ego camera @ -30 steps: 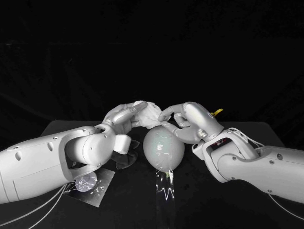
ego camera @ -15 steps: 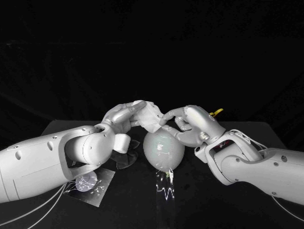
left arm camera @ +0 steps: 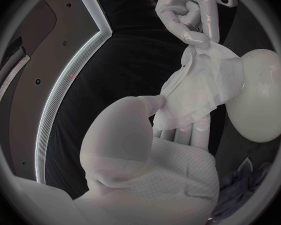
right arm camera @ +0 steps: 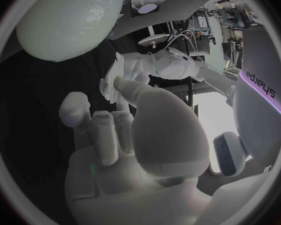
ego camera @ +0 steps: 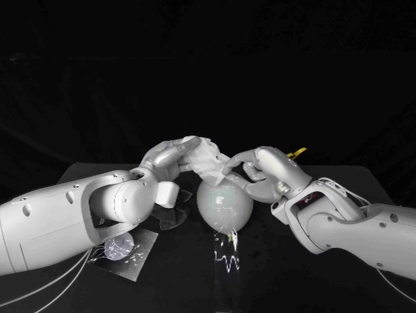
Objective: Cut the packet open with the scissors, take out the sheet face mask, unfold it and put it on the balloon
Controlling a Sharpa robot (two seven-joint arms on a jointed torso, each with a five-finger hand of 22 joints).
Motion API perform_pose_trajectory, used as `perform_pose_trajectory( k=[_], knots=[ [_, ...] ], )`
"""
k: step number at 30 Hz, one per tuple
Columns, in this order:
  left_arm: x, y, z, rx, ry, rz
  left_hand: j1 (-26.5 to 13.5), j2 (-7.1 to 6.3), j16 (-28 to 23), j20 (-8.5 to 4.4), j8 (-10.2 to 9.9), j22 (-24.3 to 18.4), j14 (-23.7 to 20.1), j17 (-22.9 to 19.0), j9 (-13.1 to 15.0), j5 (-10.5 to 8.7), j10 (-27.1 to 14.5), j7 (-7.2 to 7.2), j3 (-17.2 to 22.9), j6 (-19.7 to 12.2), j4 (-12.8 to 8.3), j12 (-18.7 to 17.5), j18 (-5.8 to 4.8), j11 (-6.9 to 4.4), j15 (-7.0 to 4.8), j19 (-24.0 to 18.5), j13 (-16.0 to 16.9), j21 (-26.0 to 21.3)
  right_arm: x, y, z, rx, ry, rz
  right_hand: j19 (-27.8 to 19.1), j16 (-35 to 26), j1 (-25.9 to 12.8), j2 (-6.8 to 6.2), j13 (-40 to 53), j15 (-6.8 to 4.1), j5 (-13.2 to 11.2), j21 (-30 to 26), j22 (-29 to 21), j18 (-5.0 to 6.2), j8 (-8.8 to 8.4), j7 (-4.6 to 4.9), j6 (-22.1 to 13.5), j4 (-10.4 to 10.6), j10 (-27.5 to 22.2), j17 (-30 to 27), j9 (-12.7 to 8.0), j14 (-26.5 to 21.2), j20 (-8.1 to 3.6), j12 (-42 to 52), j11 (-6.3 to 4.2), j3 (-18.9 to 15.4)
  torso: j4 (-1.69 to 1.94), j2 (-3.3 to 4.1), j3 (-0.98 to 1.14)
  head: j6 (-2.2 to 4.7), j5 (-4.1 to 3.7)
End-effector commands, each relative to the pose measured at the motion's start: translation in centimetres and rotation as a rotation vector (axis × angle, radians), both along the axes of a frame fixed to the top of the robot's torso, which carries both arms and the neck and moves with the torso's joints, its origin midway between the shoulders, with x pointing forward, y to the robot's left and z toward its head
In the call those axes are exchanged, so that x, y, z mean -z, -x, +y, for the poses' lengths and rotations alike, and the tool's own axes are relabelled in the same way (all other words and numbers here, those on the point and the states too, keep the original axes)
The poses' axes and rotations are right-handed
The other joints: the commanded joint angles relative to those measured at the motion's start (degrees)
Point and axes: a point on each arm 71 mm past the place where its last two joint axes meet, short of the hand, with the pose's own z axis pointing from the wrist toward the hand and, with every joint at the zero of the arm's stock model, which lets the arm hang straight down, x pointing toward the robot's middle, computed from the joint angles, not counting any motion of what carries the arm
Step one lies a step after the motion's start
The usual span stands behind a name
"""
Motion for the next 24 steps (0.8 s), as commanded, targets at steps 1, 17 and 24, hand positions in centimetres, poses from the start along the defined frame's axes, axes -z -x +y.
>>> perform_pose_trajectory(
  k=[1, 17, 24],
  knots=[
    [-0.3, 0.0, -0.2, 0.022, 0.009, -0.014, -0.01, 0.65, 0.21, -0.13, 0.16, 0.09, 0.39, 0.06, 0.1, 0.23, 0.31, 0.53, 0.02, 0.37, -0.28, 0.36, 0.78, 0.1, -0.19, 0.25, 0.03, 0.24, 0.5, 0.1, 0.1, -0.034, 0.024, 0.025, -0.39, 0.2, -0.65, -0.25, 15.05, -0.18, 0.1, -0.31, -0.19, 0.58, 0.21, 0.25, -0.19, -0.17, 5.96, 15.08, 0.14, 6.19, -0.17, 0.18, -0.16, 0.05, 0.04, -0.05, 0.0, -0.08, 0.16],
    [-0.7, -0.4, -0.1, 0.104, -0.087, -0.043, 0.0, 0.48, 0.22, -0.18, 0.19, 0.1, 0.46, 0.06, 0.11, 0.24, 0.35, 0.49, 0.07, 0.39, -0.45, 0.31, 0.79, 0.06, -0.23, 0.31, 0.01, 0.27, 1.1, 0.0, -0.8, 0.0, 0.004, 0.042, -0.26, 0.2, -0.73, -0.17, 15.07, -0.16, 0.11, -0.16, 0.0, 0.52, 0.28, 0.24, -0.25, -0.19, 5.98, 15.08, 0.19, 6.19, -0.17, 0.21, -0.15, 0.14, 0.01, 0.06, 0.08, -0.02, 0.33],
    [-1.0, -1.0, 0.0, 0.132, -0.119, -0.05, 0.0, 0.44, 0.22, -0.19, 0.19, 0.1, 0.47, 0.05, 0.11, 0.23, 0.35, 0.49, 0.08, 0.39, -0.49, 0.3, 0.78, 0.06, -0.23, 0.32, 0.01, 0.28, 1.3, -0.2, -1.2, 0.012, -0.001, 0.062, -0.21, 0.2, -0.72, -0.13, 15.07, -0.15, 0.12, -0.1, 0.06, 0.51, 0.31, 0.23, -0.25, -0.22, 5.98, 15.08, 0.21, 6.19, -0.17, 0.21, -0.15, 0.19, 0.02, 0.0, 0.06, -0.04, 0.39]
  ],
)
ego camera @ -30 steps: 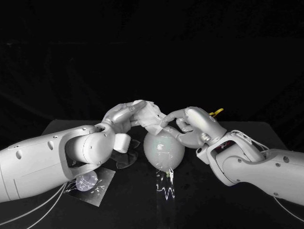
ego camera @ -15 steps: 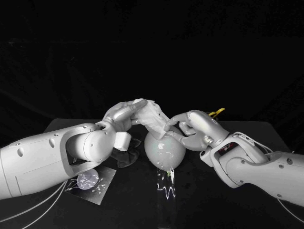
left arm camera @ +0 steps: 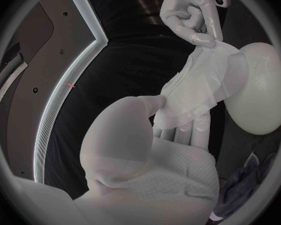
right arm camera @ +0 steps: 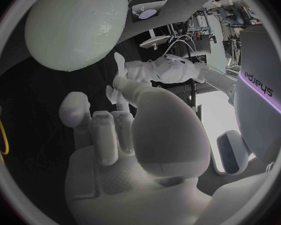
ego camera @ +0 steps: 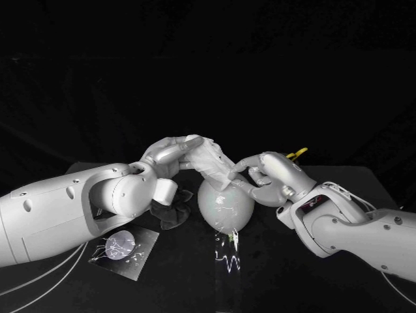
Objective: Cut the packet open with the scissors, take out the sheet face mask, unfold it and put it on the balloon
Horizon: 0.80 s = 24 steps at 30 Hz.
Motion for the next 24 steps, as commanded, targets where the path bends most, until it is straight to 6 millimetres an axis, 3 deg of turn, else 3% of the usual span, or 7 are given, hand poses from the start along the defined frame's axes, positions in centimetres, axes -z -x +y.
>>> perform_pose_trajectory(
  k=[1, 11, 14, 16, 19, 22, 24],
  knots=[
    [-0.3, 0.0, -0.4, 0.073, -0.035, -0.012, -0.12, 0.32, 0.22, -0.19, 0.23, 0.05, 0.25, 0.08, 0.04, 0.18, 0.36, 0.59, -0.08, 0.49, -0.33, 0.33, 0.88, 0.05, -0.04, 0.32, 0.01, 0.28, 0.1, 0.0, 0.0, -0.005, -0.009, 0.011, -0.35, 0.2, -0.44, 0.18, 15.09, -0.16, 0.11, -0.19, -0.1, 0.56, 0.29, 0.25, -0.23, -0.23, 5.98, 15.1, 0.06, 6.2, -0.17, 0.19, -0.15, 0.22, 0.01, -0.02, 0.01, -0.04, 0.04],
    [-0.4, -0.6, -0.3, 0.056, -0.035, -0.017, -0.36, 0.13, 0.15, -0.17, 0.21, 0.03, 0.18, 0.05, 0.03, 0.17, 0.34, 0.66, -0.14, 0.49, -0.24, 0.25, 0.82, 0.11, 0.02, 0.27, -0.02, 0.24, 0.5, -0.4, -0.3, -0.017, -0.013, 0.075, -6.33, -1.04, -1.58, -0.3, 10.71, 0.66, 0.14, -5.87, -4.52, 1.81, -1.03, 1.33, -3.31, -0.43, 2.68, 11.73, -0.39, 4.87, 0.27, -6.35, 0.81, -1.35, 0.05, -0.05, -0.09, -0.13, 0.1],
    [-0.5, -0.8, -0.2, 0.036, -0.021, -0.018, -0.72, 0.04, 0.0, -0.09, 0.16, -0.02, -0.04, -0.02, -0.01, 0.17, 0.32, 0.69, -0.23, 0.44, 0.04, 0.19, 0.77, 0.18, 0.13, 0.1, -0.03, 0.13, 0.7, -0.5, -0.4, -0.021, -0.001, 0.099, -14.53, -3.66, -3.39, -2.17, 5.24, 2.02, 0.33, -13.83, -10.56, 3.14, -3.47, 2.79, -6.54, 0.36, -2.83, 5.7, -1.76, 1.69, 1.1, -14.98, 2.27, -3.05, 0.08, -0.04, -0.08, -0.05, 0.15],
    [-0.5, -0.9, -0.2, 0.028, -0.014, -0.021, -0.81, 0.03, -0.04, -0.07, 0.15, -0.03, -0.09, -0.03, -0.01, 0.17, 0.32, 0.7, -0.25, 0.44, 0.11, 0.18, 0.76, 0.18, 0.15, 0.04, -0.04, 0.09, 0.9, -0.6, -0.4, -0.024, 0.004, 0.117, -19.01, -7.1, -3.91, -3.26, -0.14, 3.12, 0.39, -18.78, -13.44, 3.53, -5.16, 3.95, -8.43, 0.99, -8.83, -0.98, -3.01, -2.92, 2.16, -23.09, 3.37, -4.64, 0.07, -0.02, -0.09, 0.03, 0.2],
    [-0.5, -1.0, -0.3, 0.025, -0.009, -0.021, -0.84, 0.03, -0.05, -0.06, 0.15, -0.04, -0.11, -0.04, -0.01, 0.17, 0.33, 0.7, -0.25, 0.44, 0.13, 0.18, 0.76, 0.18, 0.15, 0.03, -0.04, 0.08, 1.0, -0.7, -0.5, -0.022, -0.007, 0.131, -20.42, -9.99, -3.89, -3.48, -5.37, 3.41, 0.16, -20.8, -14.25, 3.61, -5.5, 4.11, -8.81, 1.51, -14.43, -6.05, -3.56, -6.93, 2.69, -30.55, 3.6, -5.34, 0.03, -0.01, -0.1, 0.04, 0.28],
    [-0.5, -0.9, -0.4, 0.028, -0.006, -0.018, -0.86, 0.02, -0.07, -0.06, 0.15, -0.04, -0.12, -0.04, -0.02, 0.17, 0.33, 0.7, -0.26, 0.44, 0.15, 0.17, 0.76, 0.19, 0.16, 0.01, -0.04, 0.07, 0.9, -0.8, -0.8, -0.006, -0.062, 0.144, -22.42, -16.44, -3.44, -3.9, -16.57, 3.82, 0.57, -24.13, -15.69, 3.74, -5.69, 4.27, -9.72, 2.18, -25.07, -16.36, -4.25, -15.42, 3.27, -45.43, 3.82, -5.7, 0.06, -0.01, -0.06, 0.01, 0.42],
    [-0.5, -0.9, -0.4, 0.028, -0.004, -0.018, -0.86, 0.02, -0.07, -0.06, 0.15, -0.04, -0.12, -0.04, -0.02, 0.17, 0.33, 0.7, -0.26, 0.44, 0.15, 0.17, 0.76, 0.19, 0.16, 0.01, -0.04, 0.07, 0.8, -0.9, -1.1, 0.013, -0.107, 0.16, -23.81, -23.68, -3.04, -4.1, -20.67, 4.03, 0.67, -27.05, -17.2, 3.79, -5.35, 4.28, -9.94, 2.73, -26.03, -26.0, -4.49, -23.17, 3.68, -48.89, 3.89, -5.25, 0.06, -0.01, -0.06, 0.01, 0.42]
  ],
)
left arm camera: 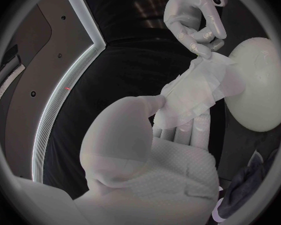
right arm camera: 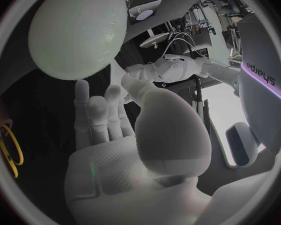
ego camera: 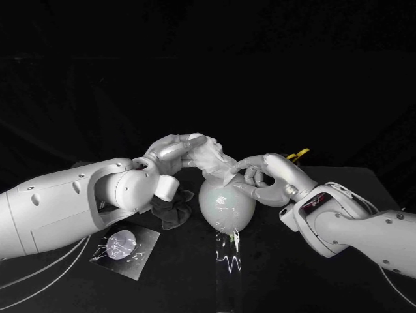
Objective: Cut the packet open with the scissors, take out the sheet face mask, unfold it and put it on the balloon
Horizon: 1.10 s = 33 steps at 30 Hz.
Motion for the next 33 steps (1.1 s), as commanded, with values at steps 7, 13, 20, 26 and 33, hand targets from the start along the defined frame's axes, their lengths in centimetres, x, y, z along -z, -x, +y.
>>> perform_pose_trajectory(
  k=[7, 13, 20, 26, 33],
  knots=[
    [-0.4, 0.0, -0.2, 0.0, 0.031, -0.017, -0.43, 0.0, -0.08, -0.05, 0.09, -0.04, -0.12, -0.04, 0.1, 0.18, 0.3, 0.62, -0.25, 0.32, 0.16, 0.15, 0.81, 0.19, 0.15, -0.01, -0.05, 0.05, 0.6, -1.1, -2.3, 0.144, -0.29, 0.214, -1.84, -14.85, 0.71, -1.01, -15.06, 0.89, 0.41, -9.32, -5.55, 0.86, 1.62, 0.24, -0.84, 2.58, -2.15, -15.21, -0.65, -10.14, 1.58, -11.03, 0.4, 1.0, -0.07, 0.04, -0.02, 0.03, 0.19],
    [-0.4, 0.0, -0.2, -0.001, 0.034, -0.021, -0.43, 0.0, -0.08, -0.05, 0.08, -0.04, -0.13, -0.04, 0.09, 0.18, 0.29, 0.62, -0.25, 0.31, 0.17, 0.14, 0.82, 0.19, 0.15, -0.02, -0.05, 0.04, 0.9, -1.6, -3.3, 0.221, -0.384, 0.28, -1.52, -18.21, 1.1, -0.81, -20.06, 1.17, 1.72, -12.27, -7.5, 0.94, 2.5, 0.35, -0.62, 3.2, -1.78, -17.92, -0.92, -10.74, 1.99, -13.37, 0.49, 1.41, -0.01, 0.01, 0.05, 0.1, 0.12],
    [-0.6, 0.1, -0.2, 0.002, 0.038, -0.026, -0.44, -0.02, -0.09, -0.05, 0.06, -0.05, -0.13, -0.04, 0.08, 0.18, 0.26, 0.62, -0.24, 0.29, 0.15, 0.12, 0.82, 0.19, 0.15, -0.03, -0.05, 0.03, 1.0, -2.1, -4.0, 0.264, -0.408, 0.29, -1.09, -19.5, 1.59, -0.64, -22.67, 1.23, 2.07, -13.53, -8.34, 1.0, 2.89, 0.43, -0.48, 3.15, -1.35, -19.08, -1.16, -10.59, 2.14, -14.4, 0.52, 1.68, -0.03, 0.05, 0.01, 0.18, -0.03],
    [-1.0, 0.1, -0.3, 0.011, 0.041, -0.031, -0.43, -0.01, -0.1, -0.05, 0.04, -0.05, -0.13, -0.05, 0.07, 0.18, 0.22, 0.62, -0.22, 0.27, 0.14, 0.1, 0.83, 0.2, 0.14, -0.04, -0.06, 0.02, 0.9, -2.1, -2.7, 0.205, -0.332, 0.271, 1.0, -17.64, 1.6, -0.13, -23.82, 0.68, 2.16, -13.54, -8.38, 1.15, 3.04, 0.14, -0.21, 3.03, 1.38, -18.94, -1.78, -7.86, 1.77, -12.36, 0.0, 1.01, -0.02, 0.06, 0.05, 0.33, -0.32],
    [-1.2, 0.2, -0.6, 0.021, 0.044, -0.035, -0.44, 0.03, -0.1, -0.05, 0.02, -0.05, -0.13, -0.05, 0.06, 0.18, 0.17, 0.64, -0.19, 0.24, 0.16, 0.08, 0.83, 0.21, 0.14, -0.05, -0.07, 0.01, 0.9, -1.8, -0.7, 0.164, -0.269, 0.27, 3.56, -12.75, -1.96, -0.84, -21.61, 0.4, 2.46, -12.37, -7.4, 0.96, 2.67, 0.36, -0.36, 5.87, 2.34, -17.33, -2.86, -5.58, 1.14, -7.05, 0.06, -2.61, -0.01, 0.07, 0.01, 0.3, -0.54]
  ],
)
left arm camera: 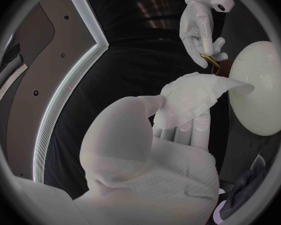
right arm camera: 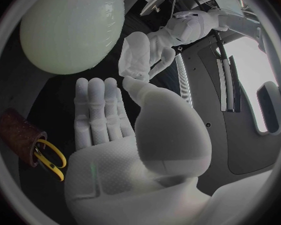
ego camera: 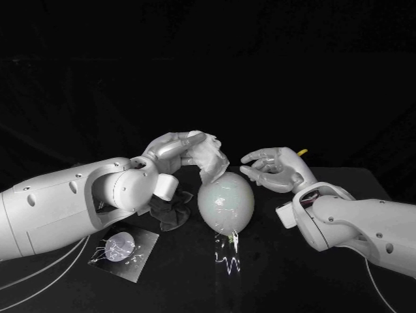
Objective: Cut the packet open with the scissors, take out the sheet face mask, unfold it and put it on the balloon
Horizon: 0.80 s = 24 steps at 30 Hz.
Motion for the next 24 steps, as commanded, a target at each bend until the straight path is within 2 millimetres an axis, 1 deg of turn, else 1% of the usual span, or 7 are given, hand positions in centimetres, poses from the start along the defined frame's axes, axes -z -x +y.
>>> perform_pose_trajectory(
  k=[1, 5, 7, 10, 18, 22, 24],
  knots=[
    [-0.4, 0.1, -0.4, 0.018, 0.02, -0.015, -0.36, 0.12, -0.07, -0.05, 0.08, -0.04, -0.12, -0.03, 0.02, 0.2, 0.16, 0.65, -0.18, 0.24, 0.15, 0.08, 0.62, 0.21, 0.13, -0.05, -0.07, 0.01, 0.0, 0.2, 1.0, -0.035, 0.067, -0.007, 0.53, 1.54, -1.42, -0.24, 0.93, 0.06, 0.37, 0.33, 0.35, 0.39, -0.26, 0.35, -0.28, 1.14, -0.32, 0.5, -0.35, 0.18, -0.15, 1.82, 0.16, -1.52, 0.01, 0.0, -0.01, -0.03, -0.12],
    [-0.5, 0.1, -0.4, 0.021, 0.02, -0.016, -0.36, 0.12, -0.07, -0.05, 0.08, -0.04, -0.12, -0.03, 0.02, 0.2, 0.16, 0.65, -0.18, 0.24, 0.15, 0.08, 0.62, 0.21, 0.13, -0.05, -0.07, 0.01, 0.1, 0.1, 1.4, -0.024, 0.076, 0.009, 0.82, 3.28, -4.36, -0.59, 2.06, 0.14, 1.58, 0.59, 0.79, 0.32, -0.2, 0.3, -0.51, 3.79, -0.86, 1.01, -0.66, 0.08, -0.14, 4.04, 0.34, -3.99, 0.03, -0.01, -0.01, -0.02, -0.2],
    [-0.5, 0.2, -0.5, 0.023, 0.021, -0.016, -0.36, 0.12, -0.07, -0.05, 0.08, -0.04, -0.12, -0.03, 0.02, 0.2, 0.16, 0.65, -0.18, 0.24, 0.15, 0.08, 0.62, 0.21, 0.13, -0.05, -0.07, 0.01, 0.2, 0.1, 1.7, -0.018, 0.078, 0.019, 0.65, 4.35, -8.01, -0.76, 2.8, 0.36, 4.42, 0.6, 1.13, 0.24, -0.02, 0.44, -0.75, 7.09, -1.72, 1.22, -0.83, -0.56, -0.06, 5.6, 0.58, -6.72, 0.03, -0.01, 0.0, -0.02, -0.24],
    [-0.5, 0.2, -0.5, 0.026, 0.022, -0.016, -0.36, 0.12, -0.07, -0.05, 0.08, -0.04, -0.12, -0.03, 0.02, 0.2, 0.16, 0.65, -0.18, 0.24, 0.15, 0.08, 0.62, 0.21, 0.13, -0.05, -0.07, 0.01, 0.2, 0.1, 2.1, -0.016, 0.08, 0.031, 0.53, 5.46, -9.62, -0.49, 3.42, 0.47, 6.83, 0.66, 1.54, 0.27, 0.32, 0.51, -0.94, 8.96, -2.48, 1.3, -0.96, -1.06, -0.01, 7.16, 0.72, -9.02, 0.03, -0.01, 0.0, -0.02, -0.24],
    [-0.6, 0.4, -0.7, 0.035, 0.025, -0.017, -0.38, 0.15, -0.06, -0.05, 0.05, -0.04, -0.1, -0.02, 0.01, 0.2, 0.13, 0.66, -0.15, 0.22, 0.16, 0.06, 0.63, 0.22, 0.12, -0.04, -0.08, 0.01, 0.2, 0.0, 3.0, -0.003, 0.079, 0.052, 0.94, 9.35, -10.35, 0.83, 4.81, 0.35, 7.05, 1.51, 2.95, 0.42, 1.79, 0.27, -0.56, 9.03, -3.01, 2.43, -1.07, -0.37, -0.04, 11.14, 0.54, -13.46, 0.06, -0.02, -0.02, 0.16, -0.38],
    [-0.6, 0.4, -0.8, 0.037, 0.025, -0.017, -0.38, 0.15, -0.06, -0.05, 0.05, -0.04, -0.1, -0.02, 0.01, 0.2, 0.13, 0.66, -0.15, 0.22, 0.16, 0.06, 0.63, 0.22, 0.12, -0.04, -0.08, 0.01, 0.2, 0.1, 3.3, -0.003, 0.077, 0.052, 2.43, 16.11, -8.39, 1.62, 10.3, -0.57, 7.37, 3.34, 4.47, 0.52, 4.07, -0.82, 1.51, 8.79, 0.83, 11.2, -0.47, 6.17, -0.67, 17.89, -0.47, -14.34, 0.02, -0.03, -0.02, 0.2, -0.43],
    [-0.6, 0.4, -0.8, 0.037, 0.025, -0.017, -0.38, 0.15, -0.06, -0.05, 0.05, -0.04, -0.1, -0.02, 0.01, 0.2, 0.13, 0.66, -0.15, 0.22, 0.16, 0.06, 0.63, 0.22, 0.12, -0.04, -0.08, 0.01, 0.2, 0.1, 3.5, -0.006, 0.081, 0.051, 3.33, 20.99, -6.99, 2.05, 19.78, -1.23, 7.25, 5.31, 6.27, 0.52, 5.9, -1.58, 2.44, 8.87, 6.21, 18.22, -0.11, 10.88, -1.48, 26.91, -1.19, -15.39, 0.0, -0.02, -0.02, 0.2, -0.44]
  ],
)
